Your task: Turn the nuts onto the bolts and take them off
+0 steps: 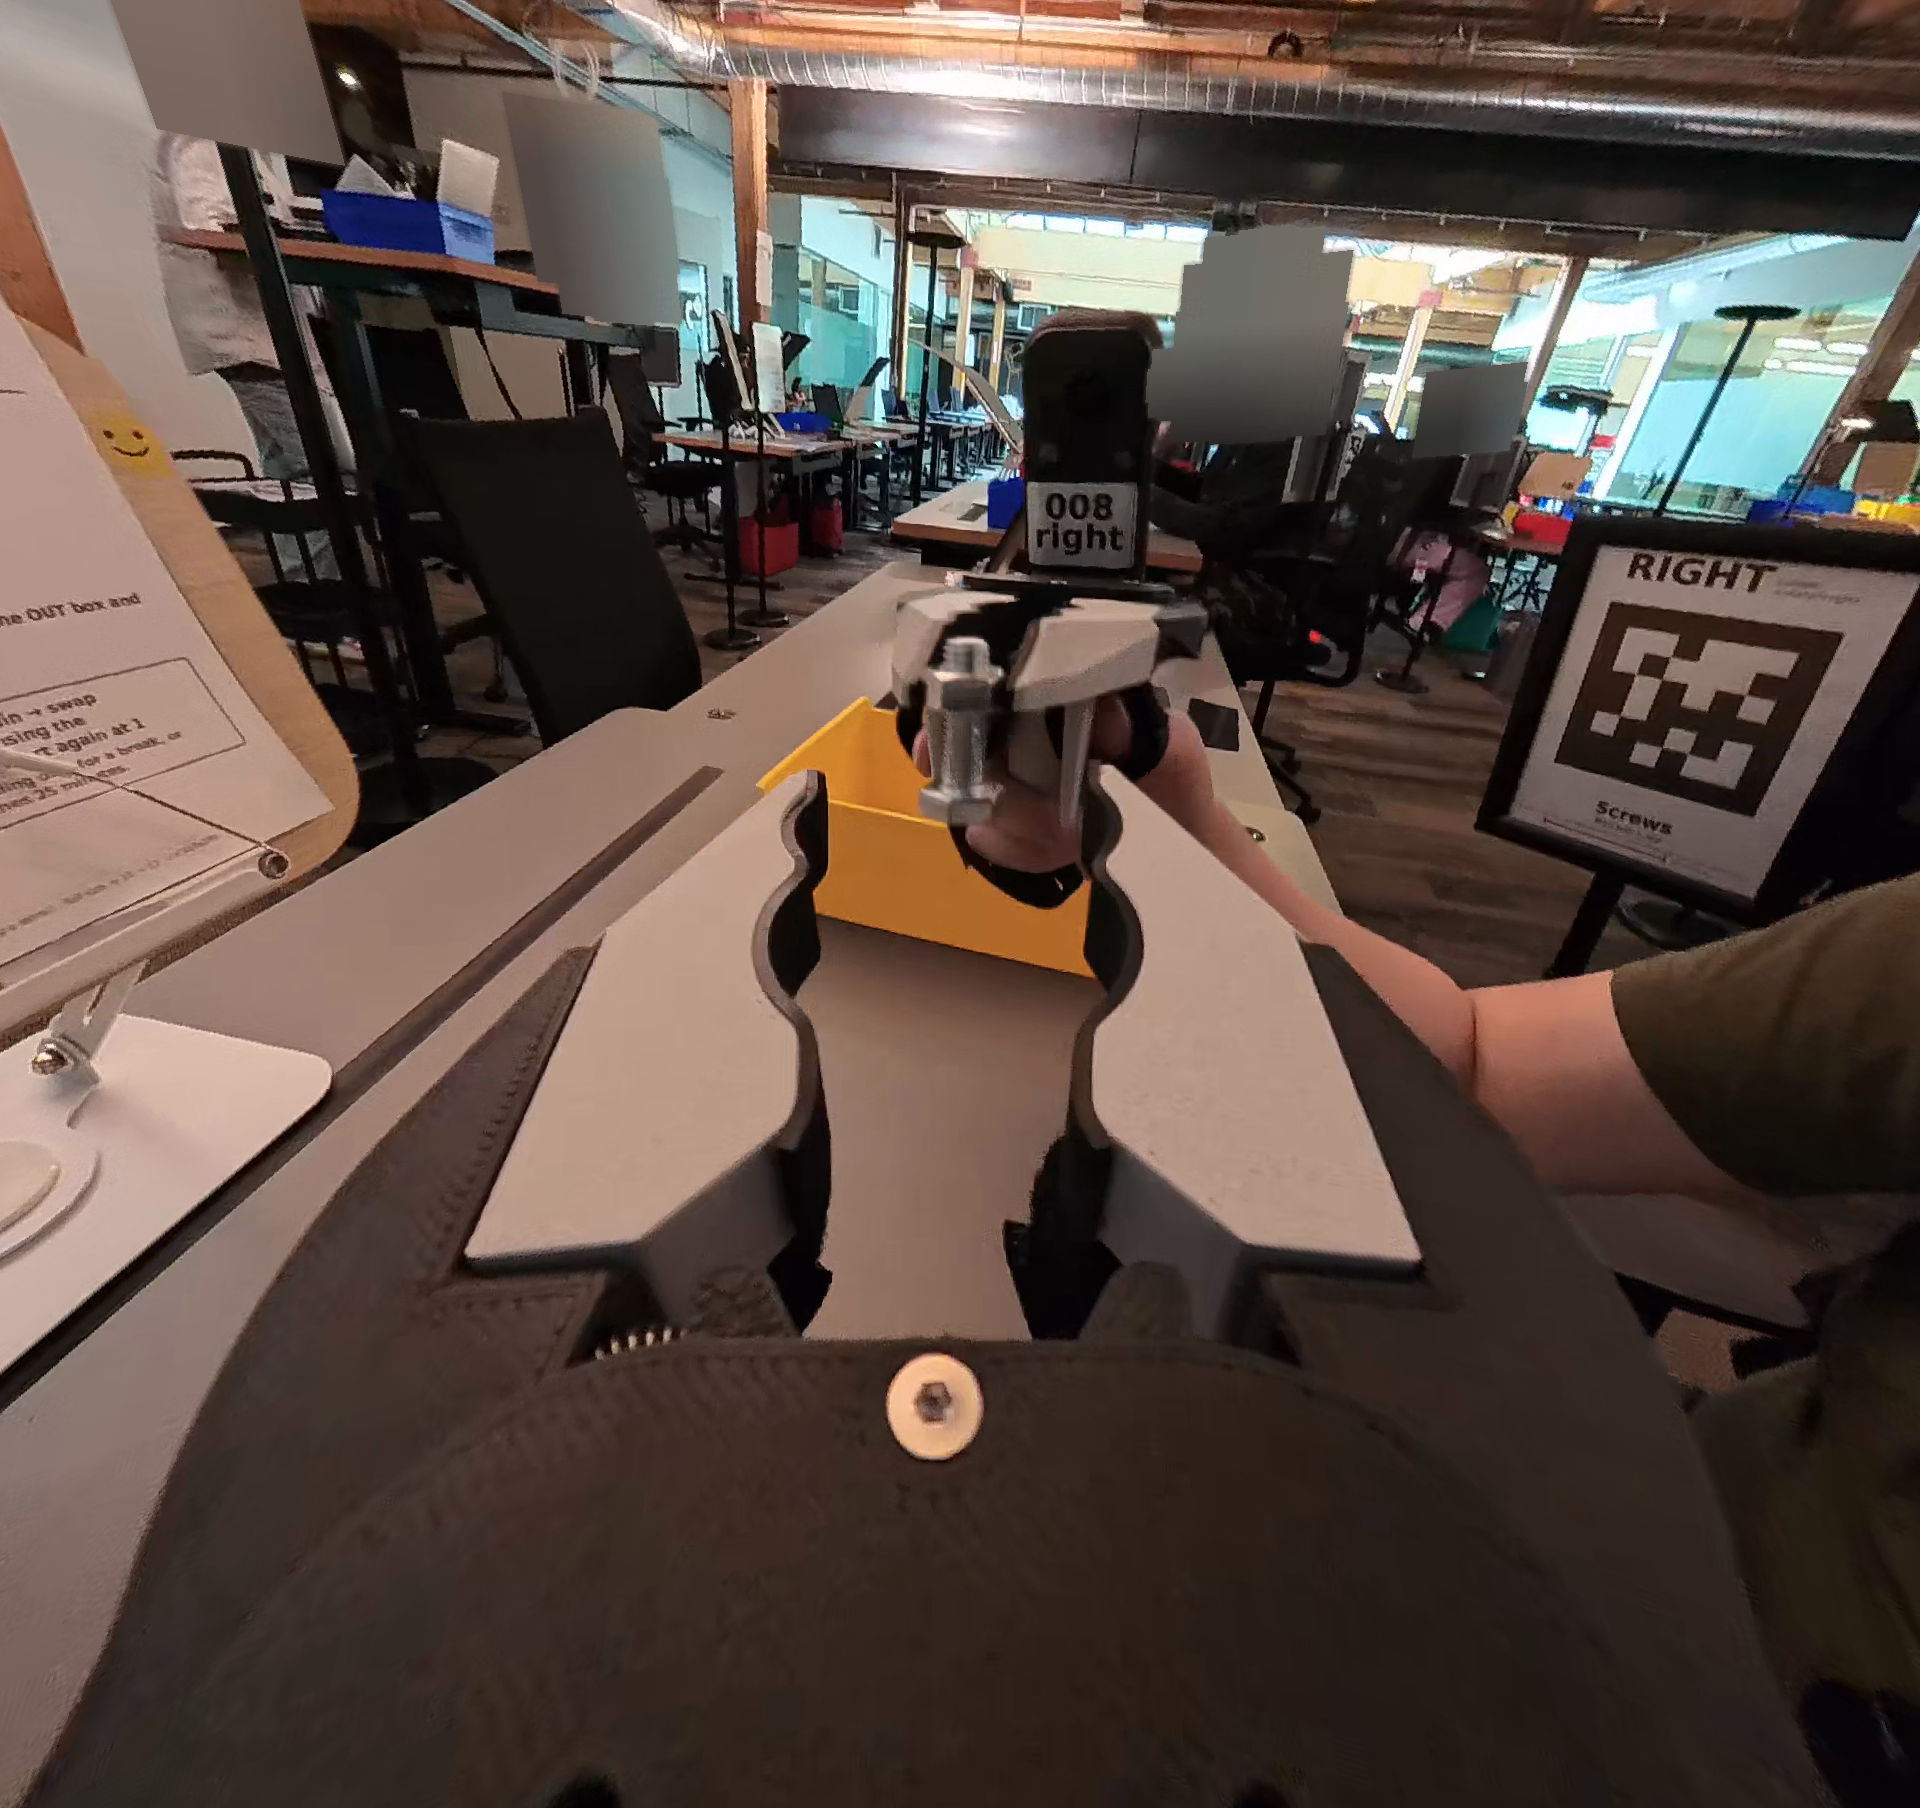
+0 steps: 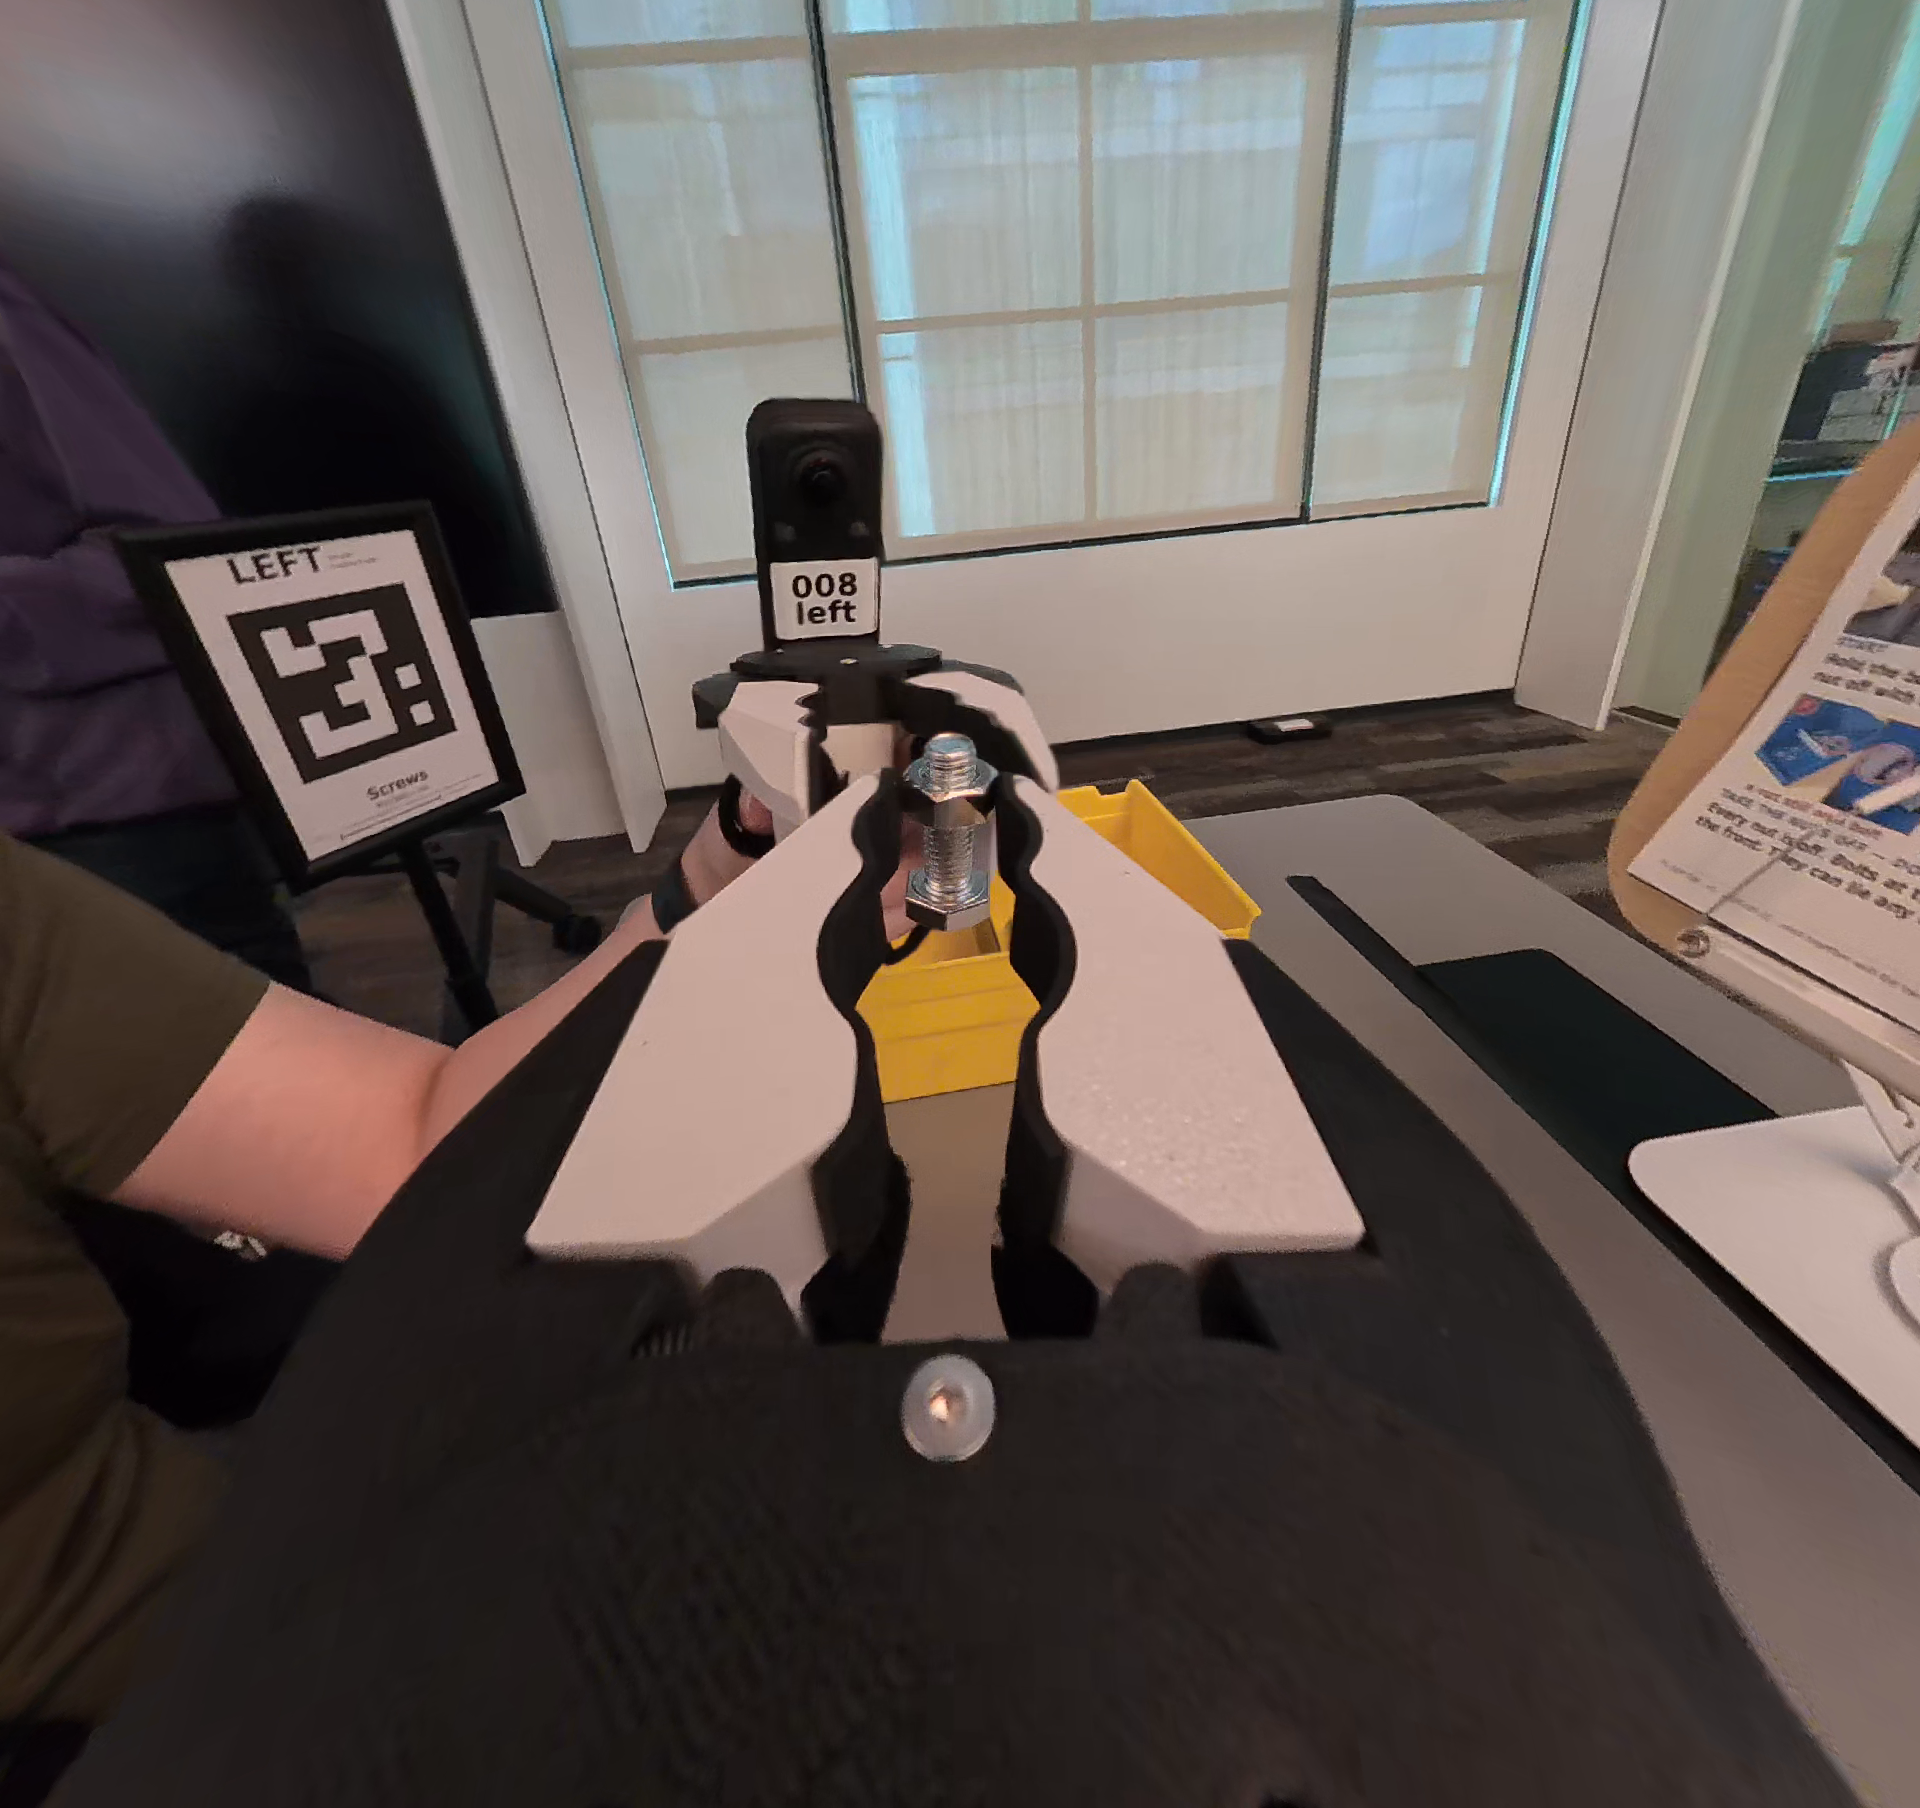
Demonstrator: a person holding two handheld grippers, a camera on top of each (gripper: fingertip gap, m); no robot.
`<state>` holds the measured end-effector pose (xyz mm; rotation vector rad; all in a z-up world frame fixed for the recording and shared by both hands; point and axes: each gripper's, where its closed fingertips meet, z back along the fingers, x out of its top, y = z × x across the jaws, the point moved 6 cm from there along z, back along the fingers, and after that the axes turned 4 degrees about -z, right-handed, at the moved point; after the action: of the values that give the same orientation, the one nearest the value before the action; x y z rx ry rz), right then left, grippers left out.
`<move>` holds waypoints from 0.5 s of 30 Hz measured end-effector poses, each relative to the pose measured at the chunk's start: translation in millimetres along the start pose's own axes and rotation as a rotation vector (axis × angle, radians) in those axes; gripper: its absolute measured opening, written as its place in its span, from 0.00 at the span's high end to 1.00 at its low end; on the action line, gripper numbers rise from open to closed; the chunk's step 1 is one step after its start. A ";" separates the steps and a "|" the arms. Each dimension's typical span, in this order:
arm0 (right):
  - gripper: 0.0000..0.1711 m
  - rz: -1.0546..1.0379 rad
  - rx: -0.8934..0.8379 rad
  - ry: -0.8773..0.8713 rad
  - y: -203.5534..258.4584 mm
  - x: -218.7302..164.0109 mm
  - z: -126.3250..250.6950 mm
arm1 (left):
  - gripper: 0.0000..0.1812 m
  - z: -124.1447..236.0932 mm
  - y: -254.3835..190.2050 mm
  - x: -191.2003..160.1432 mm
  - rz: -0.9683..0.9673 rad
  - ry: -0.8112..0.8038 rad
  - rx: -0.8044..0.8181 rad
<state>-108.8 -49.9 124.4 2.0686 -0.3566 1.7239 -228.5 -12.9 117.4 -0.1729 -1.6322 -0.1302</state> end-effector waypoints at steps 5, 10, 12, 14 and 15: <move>0.90 -0.017 0.030 -0.003 1.4 -1.3 -1.6 | 0.76 -3.4 -2.0 -7.3 0.010 0.029 -0.051; 0.90 -0.012 0.052 0.009 5.0 -3.7 -3.2 | 0.82 -20.4 -3.6 -19.3 -0.003 0.066 -0.077; 0.90 -0.004 0.059 0.018 5.8 -5.2 -3.4 | 0.89 -22.9 -4.0 -20.7 0.000 0.057 -0.093; 0.90 -0.007 0.064 0.019 5.7 -6.0 -3.8 | 0.91 -24.2 -5.4 -21.5 -0.017 0.058 -0.107; 0.90 -0.009 0.067 0.017 5.7 -5.9 -3.9 | 0.91 -24.8 -5.2 -21.6 -0.026 0.059 -0.100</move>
<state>-116.0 -53.4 120.0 2.0978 -0.2873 1.7691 -203.8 -23.4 97.7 -0.2223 -1.5705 -0.2355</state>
